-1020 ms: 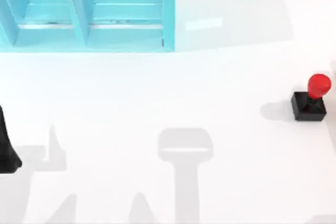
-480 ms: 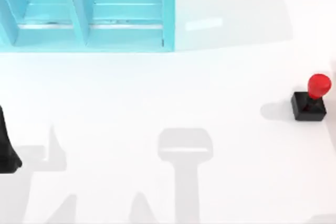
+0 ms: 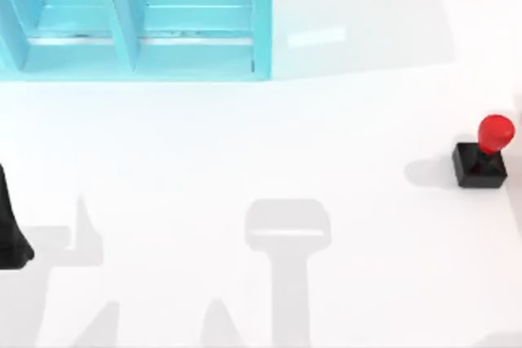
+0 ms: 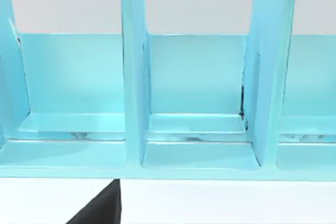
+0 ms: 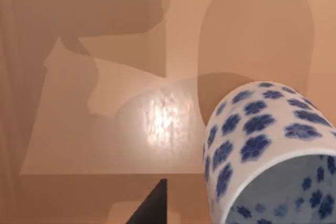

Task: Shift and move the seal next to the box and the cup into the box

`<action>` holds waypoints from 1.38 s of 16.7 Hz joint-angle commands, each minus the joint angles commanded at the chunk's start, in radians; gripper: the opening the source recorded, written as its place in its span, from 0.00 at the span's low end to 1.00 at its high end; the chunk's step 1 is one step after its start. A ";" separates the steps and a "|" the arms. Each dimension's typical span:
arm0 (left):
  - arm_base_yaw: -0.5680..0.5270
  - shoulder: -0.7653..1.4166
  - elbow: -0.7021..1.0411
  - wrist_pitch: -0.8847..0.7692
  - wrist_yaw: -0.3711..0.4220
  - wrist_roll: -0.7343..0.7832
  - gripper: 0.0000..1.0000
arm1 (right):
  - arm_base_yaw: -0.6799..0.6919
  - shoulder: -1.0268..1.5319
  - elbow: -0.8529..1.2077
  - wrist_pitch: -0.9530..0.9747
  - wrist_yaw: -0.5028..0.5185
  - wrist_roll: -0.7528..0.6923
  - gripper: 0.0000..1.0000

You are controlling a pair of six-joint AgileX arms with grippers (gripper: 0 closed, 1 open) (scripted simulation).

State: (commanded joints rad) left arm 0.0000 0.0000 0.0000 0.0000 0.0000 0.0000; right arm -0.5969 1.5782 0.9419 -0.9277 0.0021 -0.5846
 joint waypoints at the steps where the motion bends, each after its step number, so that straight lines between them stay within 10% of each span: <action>1: 0.000 0.000 0.000 0.000 0.000 0.000 1.00 | 0.000 0.000 0.000 0.000 0.000 0.000 1.00; 23: 0.000 0.000 0.000 0.000 0.000 0.000 1.00 | 0.002 -0.070 0.321 -0.396 0.001 -0.002 1.00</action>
State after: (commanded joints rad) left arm 0.0000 0.0000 0.0000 0.0000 0.0000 0.0000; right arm -0.5949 1.5078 1.2633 -1.3232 0.0031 -0.5867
